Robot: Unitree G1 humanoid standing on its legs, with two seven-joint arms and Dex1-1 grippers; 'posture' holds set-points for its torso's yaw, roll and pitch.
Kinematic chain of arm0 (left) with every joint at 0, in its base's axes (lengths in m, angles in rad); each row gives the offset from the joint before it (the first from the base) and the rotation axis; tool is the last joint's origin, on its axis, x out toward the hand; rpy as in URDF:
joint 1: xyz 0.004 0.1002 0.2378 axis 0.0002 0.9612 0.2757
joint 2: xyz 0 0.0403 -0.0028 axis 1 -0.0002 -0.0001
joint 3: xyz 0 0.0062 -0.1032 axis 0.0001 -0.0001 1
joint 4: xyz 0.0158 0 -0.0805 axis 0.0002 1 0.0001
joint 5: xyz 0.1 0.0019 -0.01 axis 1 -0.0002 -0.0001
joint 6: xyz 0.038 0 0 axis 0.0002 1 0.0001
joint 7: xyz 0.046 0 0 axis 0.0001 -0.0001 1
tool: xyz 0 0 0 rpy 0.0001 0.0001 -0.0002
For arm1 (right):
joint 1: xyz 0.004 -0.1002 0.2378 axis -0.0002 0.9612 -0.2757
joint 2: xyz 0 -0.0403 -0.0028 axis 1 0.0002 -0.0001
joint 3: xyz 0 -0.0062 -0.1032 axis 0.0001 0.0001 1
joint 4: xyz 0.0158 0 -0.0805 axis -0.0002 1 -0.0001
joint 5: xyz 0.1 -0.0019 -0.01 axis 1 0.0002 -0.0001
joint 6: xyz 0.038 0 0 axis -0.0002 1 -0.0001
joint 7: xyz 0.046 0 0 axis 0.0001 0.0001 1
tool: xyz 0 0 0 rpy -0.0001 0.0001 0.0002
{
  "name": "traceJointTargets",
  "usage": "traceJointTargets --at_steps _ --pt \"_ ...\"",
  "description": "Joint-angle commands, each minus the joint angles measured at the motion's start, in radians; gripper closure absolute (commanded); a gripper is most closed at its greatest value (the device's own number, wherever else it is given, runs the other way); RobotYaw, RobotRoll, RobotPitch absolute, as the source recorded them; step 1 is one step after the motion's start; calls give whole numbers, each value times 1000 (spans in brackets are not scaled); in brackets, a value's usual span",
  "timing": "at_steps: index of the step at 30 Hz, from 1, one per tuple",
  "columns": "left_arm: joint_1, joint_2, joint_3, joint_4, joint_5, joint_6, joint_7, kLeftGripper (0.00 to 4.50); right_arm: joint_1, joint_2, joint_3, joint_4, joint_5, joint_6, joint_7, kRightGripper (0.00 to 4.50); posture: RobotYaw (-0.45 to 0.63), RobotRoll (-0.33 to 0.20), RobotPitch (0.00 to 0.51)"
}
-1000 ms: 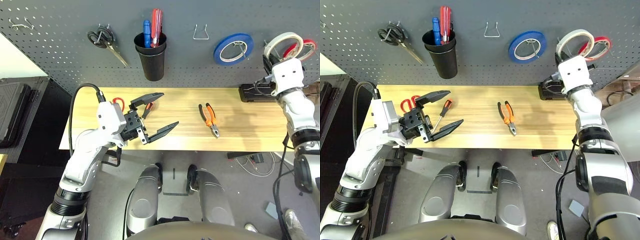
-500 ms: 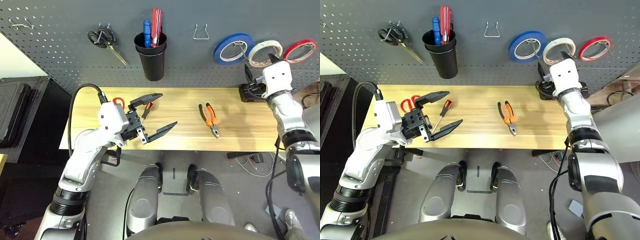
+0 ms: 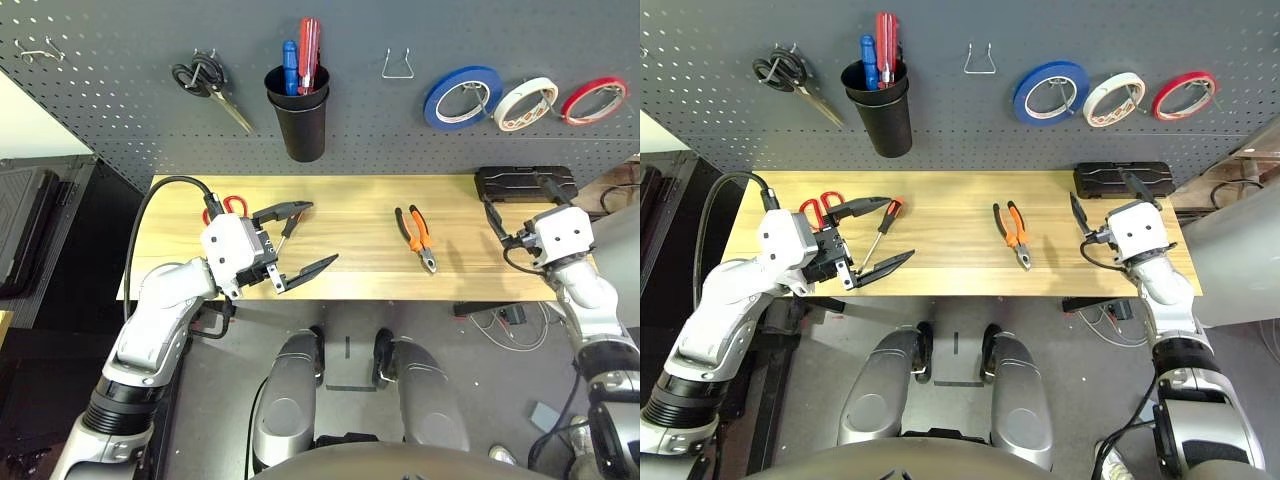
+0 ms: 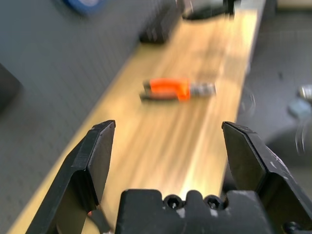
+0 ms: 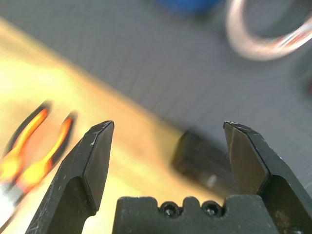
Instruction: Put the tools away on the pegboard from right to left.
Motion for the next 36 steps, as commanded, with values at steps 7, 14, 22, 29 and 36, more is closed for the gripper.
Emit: traceJointTargets --at_steps 7,14,22,29,36 --pt "6 55 -77 71 144 -15 -18 0 43 53 17 -286 69 595 48 46 190 0 266" --pt "0 52 -78 81 151 -14 -25 0 -34 123 13 -406 122 1011 15 46 192 0 283" --pt "-15 65 -86 100 165 0 -42 0 -183 191 49 -347 106 1292 -43 46 206 0 296" --pt "-23 72 -86 114 176 6 -47 0 -286 233 65 -236 86 1355 -91 46 222 0 305" --pt "-33 70 -84 122 185 10 -49 0 -350 239 69 -115 81 1369 -98 46 236 0 315"
